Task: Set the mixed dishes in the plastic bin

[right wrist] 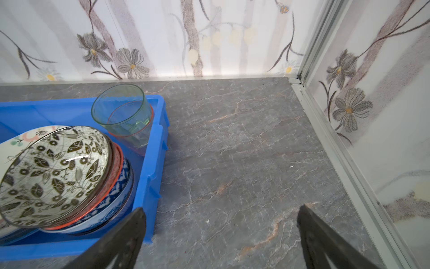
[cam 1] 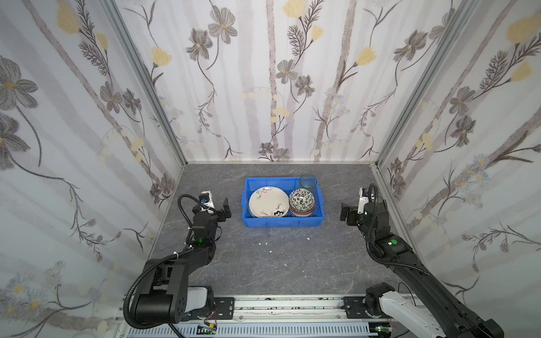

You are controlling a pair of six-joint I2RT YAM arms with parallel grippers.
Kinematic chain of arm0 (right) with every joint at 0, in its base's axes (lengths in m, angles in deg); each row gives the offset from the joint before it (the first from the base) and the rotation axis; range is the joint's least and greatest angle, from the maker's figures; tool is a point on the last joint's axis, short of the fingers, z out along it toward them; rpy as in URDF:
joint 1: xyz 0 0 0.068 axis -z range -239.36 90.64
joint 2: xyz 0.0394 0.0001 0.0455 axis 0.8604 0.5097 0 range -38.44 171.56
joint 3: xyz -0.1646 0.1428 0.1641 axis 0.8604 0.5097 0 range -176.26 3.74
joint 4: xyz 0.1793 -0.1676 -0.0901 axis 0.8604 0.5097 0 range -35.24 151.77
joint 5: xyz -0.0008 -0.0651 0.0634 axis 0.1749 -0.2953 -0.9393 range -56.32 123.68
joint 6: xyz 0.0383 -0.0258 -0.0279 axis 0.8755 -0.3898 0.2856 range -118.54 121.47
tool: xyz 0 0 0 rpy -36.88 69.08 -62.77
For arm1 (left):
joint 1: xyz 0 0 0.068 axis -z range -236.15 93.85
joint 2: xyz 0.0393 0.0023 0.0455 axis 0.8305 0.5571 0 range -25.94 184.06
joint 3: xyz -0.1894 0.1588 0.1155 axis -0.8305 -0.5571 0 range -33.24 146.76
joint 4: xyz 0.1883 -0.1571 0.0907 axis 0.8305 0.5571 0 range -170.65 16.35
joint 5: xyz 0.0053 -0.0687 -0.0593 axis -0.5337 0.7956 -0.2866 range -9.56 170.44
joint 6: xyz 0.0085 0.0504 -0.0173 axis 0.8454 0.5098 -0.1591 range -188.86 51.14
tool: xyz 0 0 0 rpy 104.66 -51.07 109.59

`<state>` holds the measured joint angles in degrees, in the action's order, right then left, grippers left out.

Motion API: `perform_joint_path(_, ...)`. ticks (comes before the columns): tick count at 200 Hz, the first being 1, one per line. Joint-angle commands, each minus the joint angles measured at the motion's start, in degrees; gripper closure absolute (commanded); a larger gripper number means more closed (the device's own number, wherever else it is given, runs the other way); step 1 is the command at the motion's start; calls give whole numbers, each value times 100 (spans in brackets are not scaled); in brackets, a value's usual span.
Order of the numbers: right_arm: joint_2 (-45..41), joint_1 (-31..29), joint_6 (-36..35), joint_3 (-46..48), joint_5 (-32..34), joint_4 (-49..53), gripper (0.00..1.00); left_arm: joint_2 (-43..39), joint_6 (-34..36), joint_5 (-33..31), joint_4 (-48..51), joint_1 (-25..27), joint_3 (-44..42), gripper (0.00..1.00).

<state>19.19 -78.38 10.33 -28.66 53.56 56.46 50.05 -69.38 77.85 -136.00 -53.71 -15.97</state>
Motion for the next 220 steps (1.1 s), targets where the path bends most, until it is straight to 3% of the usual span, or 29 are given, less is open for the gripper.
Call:
perform_joint_path(1, -135, 76, -393, 485, 254, -1871, 0, 237, -122, 145, -526, -59, -16, 0)
perform_joint_path(16, 65, 178, -462, 484, 287, -1860, 0, 436, -108, 204, -665, -68, -48, 0)
perform_joint_path(102, 1097, 934, -821, 1201, -328, -4132, 0, 1261, -172, 617, -1355, -244, -80, 0)
perform_joint_path(185, 2704, 1532, -848, 1880, -1179, -7190, 0, 1430, -203, 521, -1854, -234, -272, 0)
perform_joint_path(197, 2717, 1669, -727, 1882, -1309, -6975, 0, 1430, -203, 519, -1866, -235, -284, 0)
perform_joint_path(210, 2912, 1807, -627, 2067, -1544, -7698, 0, 1441, -201, 523, -1890, -235, -286, 0)
perform_joint_path(220, 2799, 1860, -596, 1974, -1620, -7321, 0, 1437, -202, 524, -1893, -235, -291, 0)
